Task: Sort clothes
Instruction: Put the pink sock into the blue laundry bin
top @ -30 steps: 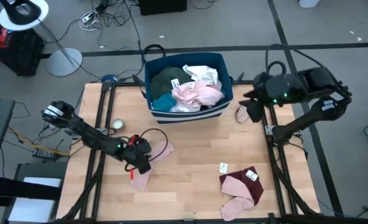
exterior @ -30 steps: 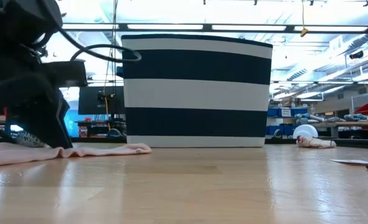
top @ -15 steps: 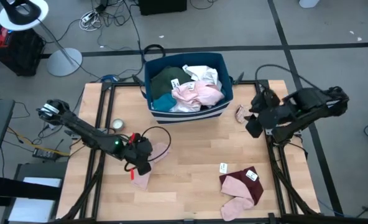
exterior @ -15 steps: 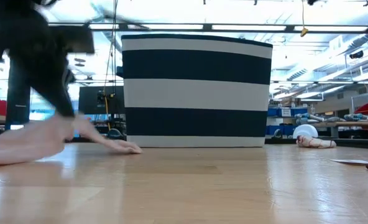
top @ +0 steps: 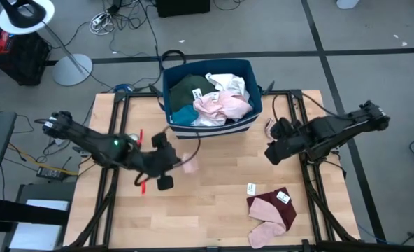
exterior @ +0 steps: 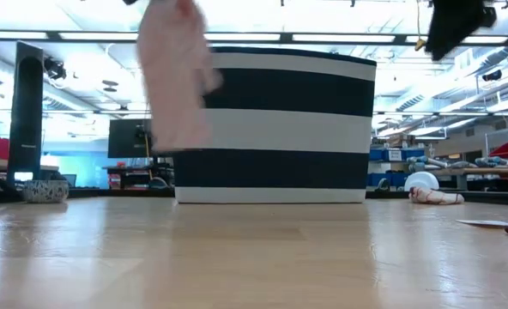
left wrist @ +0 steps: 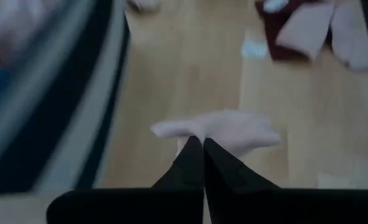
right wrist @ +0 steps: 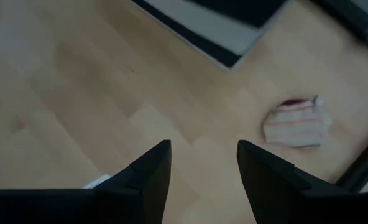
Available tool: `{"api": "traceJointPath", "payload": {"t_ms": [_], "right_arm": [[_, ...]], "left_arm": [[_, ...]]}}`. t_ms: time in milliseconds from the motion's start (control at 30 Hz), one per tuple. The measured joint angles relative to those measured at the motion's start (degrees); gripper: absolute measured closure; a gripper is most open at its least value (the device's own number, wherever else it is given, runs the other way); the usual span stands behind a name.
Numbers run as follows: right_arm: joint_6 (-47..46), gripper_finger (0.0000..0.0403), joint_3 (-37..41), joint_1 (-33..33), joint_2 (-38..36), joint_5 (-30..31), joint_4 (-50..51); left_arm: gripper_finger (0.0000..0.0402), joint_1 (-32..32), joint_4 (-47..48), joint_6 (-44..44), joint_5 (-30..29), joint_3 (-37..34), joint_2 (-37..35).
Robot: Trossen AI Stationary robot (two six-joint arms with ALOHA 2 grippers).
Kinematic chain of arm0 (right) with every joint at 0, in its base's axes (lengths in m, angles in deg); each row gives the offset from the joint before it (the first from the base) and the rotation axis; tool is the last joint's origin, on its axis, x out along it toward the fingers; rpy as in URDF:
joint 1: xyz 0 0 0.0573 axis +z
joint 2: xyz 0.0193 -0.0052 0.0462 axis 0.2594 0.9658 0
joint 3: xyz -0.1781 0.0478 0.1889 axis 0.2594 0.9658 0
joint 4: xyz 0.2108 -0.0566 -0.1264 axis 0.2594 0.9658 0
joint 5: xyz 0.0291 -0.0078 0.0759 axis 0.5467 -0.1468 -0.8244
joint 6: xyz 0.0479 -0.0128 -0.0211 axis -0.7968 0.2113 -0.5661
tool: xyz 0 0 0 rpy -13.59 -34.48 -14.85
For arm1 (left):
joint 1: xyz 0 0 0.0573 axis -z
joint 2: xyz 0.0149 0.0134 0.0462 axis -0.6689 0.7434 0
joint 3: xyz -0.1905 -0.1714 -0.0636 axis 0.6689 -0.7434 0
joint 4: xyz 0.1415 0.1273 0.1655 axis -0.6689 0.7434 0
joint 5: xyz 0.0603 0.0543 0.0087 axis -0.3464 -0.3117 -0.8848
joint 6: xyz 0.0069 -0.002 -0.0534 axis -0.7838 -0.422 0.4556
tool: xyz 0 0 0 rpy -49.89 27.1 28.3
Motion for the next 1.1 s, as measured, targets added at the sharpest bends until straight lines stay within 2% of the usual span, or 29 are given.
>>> {"api": "traceJointPath", "payload": {"t_ms": [200, 400, 600, 800, 933, 1100], "right_arm": [[-3.0, 0.0218, 16.0, 0.4, -6.3, -0.8, -13.6], [4.6, 0.0218, 30.8, 1.3, -10.1, 0.7, -35.7], [6.6, 0.0218, 40.9, 0.6, -9.7, 3.2, -49.2], [3.0, 0.0218, 47.5, 0.4, -9.1, 7.6, -52.1], [-0.4, 0.0218, 49.9, 0.4, -9.1, 7.7, -52.1], [-4.3, 0.0218, 50.7, 0.3, -9.2, 12.1, -52.0]], "left_arm": [[0.0400, -6.2, 1.7, -10.2, -0.8, 11.6, 0.0], [0.0400, -14.1, -0.1, -19.6, 0.1, 22.5, 0.0], [0.0400, -22.5, -1.4, -24.7, 1.7, 28.1, 0.0], [0.0400, -31.1, -5.1, -27.7, 2.2, 28.3, 1.2], [0.0399, -35.0, -3.4, -26.8, 3.5, 27.8, 3.5], [0.0381, -39.1, 3.3, -22.9, 6.0, 26.6, 8.0]]}}
